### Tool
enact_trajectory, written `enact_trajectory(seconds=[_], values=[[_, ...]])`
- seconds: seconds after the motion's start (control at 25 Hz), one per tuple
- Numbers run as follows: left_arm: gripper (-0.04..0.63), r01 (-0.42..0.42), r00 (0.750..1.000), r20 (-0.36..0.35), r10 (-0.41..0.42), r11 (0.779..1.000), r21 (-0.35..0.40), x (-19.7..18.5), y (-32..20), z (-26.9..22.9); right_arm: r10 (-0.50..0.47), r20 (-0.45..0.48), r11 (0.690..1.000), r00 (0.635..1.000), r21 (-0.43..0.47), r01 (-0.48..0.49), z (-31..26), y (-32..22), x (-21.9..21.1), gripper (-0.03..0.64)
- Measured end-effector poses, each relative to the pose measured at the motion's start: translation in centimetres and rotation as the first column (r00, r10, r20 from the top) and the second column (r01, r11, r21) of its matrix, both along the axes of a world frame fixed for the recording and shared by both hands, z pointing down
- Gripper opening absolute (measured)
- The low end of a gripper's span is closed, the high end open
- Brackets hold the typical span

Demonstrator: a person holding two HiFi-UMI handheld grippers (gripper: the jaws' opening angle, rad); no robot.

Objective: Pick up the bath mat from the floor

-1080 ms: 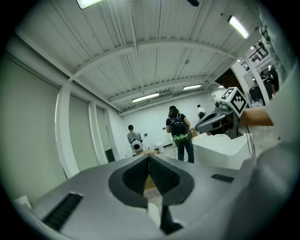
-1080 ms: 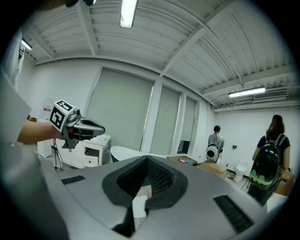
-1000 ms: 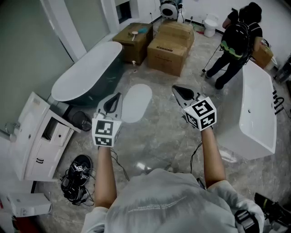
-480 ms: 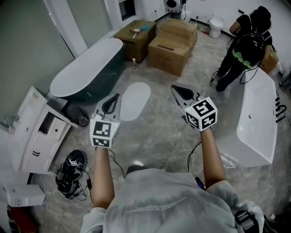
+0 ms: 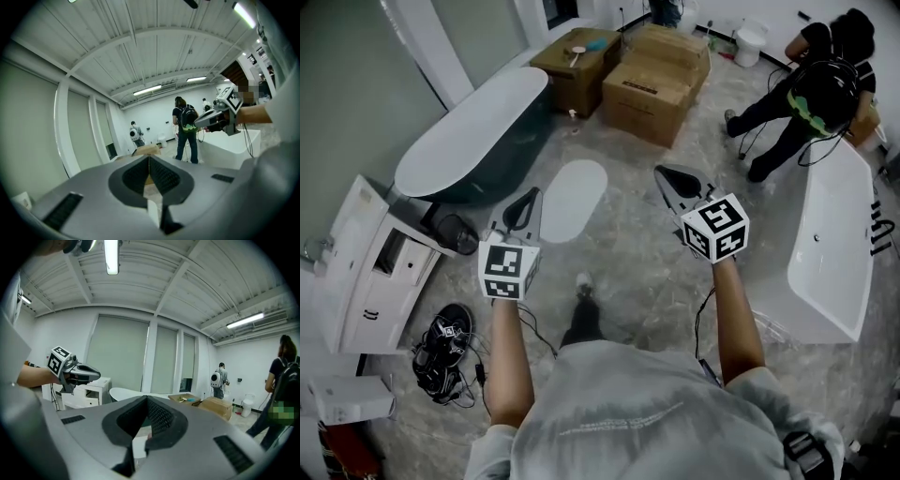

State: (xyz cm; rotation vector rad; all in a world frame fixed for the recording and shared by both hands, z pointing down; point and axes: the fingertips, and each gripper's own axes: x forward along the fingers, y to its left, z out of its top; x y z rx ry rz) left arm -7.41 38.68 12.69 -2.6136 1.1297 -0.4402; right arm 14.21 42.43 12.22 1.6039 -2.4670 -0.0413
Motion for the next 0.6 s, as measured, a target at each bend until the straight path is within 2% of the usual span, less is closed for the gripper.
enact_trajectory(seconds=[0.24, 0.6], values=[[0.017, 0.002, 1.0, -0.016, -0.002, 1.0, -0.016, 0.5, -7.7, 1.8, 0.027, -0.024, 0.999, 0.999, -0.03, -0.028, 1.8, -6.5, 1.2, 0.014], [0.017, 0.013, 1.0, -0.004, -0.013, 1.0, -0.007, -0.5, -24.5, 1.1, 0.081, -0.011, 0.996, 0.997, -0.039, -0.082, 0.7, -22.3, 1.2, 0.014]])
